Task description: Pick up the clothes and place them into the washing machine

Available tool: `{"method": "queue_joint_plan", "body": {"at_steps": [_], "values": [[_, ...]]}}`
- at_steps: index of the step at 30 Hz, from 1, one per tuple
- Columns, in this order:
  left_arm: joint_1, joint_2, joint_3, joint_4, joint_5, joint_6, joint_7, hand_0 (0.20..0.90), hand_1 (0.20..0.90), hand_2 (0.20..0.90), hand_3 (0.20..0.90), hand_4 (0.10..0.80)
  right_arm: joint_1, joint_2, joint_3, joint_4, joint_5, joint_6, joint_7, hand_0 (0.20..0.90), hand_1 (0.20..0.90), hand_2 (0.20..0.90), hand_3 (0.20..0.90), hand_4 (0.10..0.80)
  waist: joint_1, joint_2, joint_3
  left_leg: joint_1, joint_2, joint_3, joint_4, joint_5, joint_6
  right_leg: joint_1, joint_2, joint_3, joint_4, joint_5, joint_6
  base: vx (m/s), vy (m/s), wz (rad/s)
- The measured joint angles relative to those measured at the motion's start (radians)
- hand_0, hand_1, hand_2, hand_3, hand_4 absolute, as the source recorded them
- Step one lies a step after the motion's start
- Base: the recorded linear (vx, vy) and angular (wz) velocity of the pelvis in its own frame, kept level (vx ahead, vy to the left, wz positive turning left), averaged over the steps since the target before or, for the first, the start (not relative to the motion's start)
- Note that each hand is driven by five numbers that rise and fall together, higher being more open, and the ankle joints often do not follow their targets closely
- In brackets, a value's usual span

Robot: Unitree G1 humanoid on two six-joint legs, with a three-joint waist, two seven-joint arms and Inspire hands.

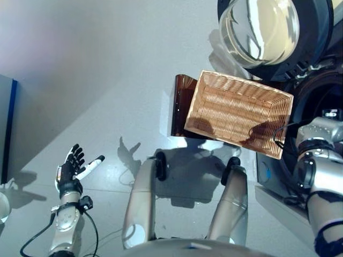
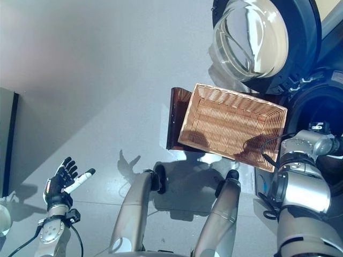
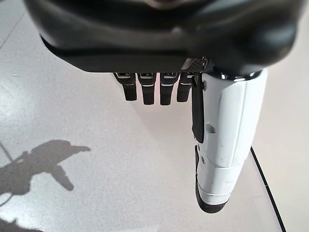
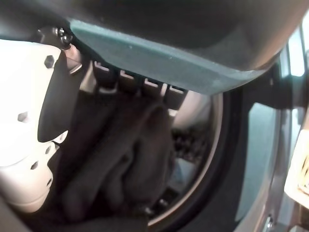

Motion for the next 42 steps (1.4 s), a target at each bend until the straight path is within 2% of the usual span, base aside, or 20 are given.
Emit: {"method": "queue_joint_plan", "body": {"at_steps": [16,25,35,42], "values": [[-0.001,0.0,-0.003,-0.001,-0.005,0.0,0.0,0.9,0.9,0.9,0.9,0.8,0.009,0.02,0.005,-0.016,-0.005,0.0,0.004,0.9,0.9,0.9,0.9,0.8,-0.002,-0.001,0.0,0.034,0.001,0.004,-0.036,0.009,-0.004,0.031,0.004,-0.006,-0.03,0.01,0.004,0.0,0.0,0.0],[-0.007,-0.006,-0.003,0.0,-0.029,-0.001,-0.001,0.9,0.9,0.9,0.9,0.8,0.16,0.121,0.033,-0.227,-0.027,-0.002,0.018,0.9,0.9,0.9,0.9,0.8,-0.025,-0.003,0.0,0.087,0.001,0.009,-0.114,0.035,-0.006,0.091,0.008,-0.031,-0.111,0.037,0.003,0.006,-0.001,0.0],[-0.026,-0.016,0.002,0.002,-0.038,-0.009,-0.001,0.9,0.9,0.9,0.9,0.8,0.228,0.191,0.039,-0.243,-0.035,-0.001,0.057,0.9,0.9,0.9,0.9,0.8,-0.027,-0.025,-0.008,0.192,0.0,0.012,-0.276,0.103,-0.026,0.182,0.012,-0.072,-0.226,0.077,-0.008,0.036,-0.012,0.0],[-0.028,-0.03,0.001,0.001,-0.038,-0.01,-0.003,0.9,0.9,0.9,0.9,0.8,0.274,0.244,0.041,-0.243,-0.035,0.0,0.066,0.9,0.9,0.9,0.9,0.8,-0.027,-0.034,-0.012,0.278,0.0,0.007,-0.353,0.128,-0.037,0.266,0.016,-0.098,-0.281,0.092,-0.009,0.042,0.0,0.0]]}}
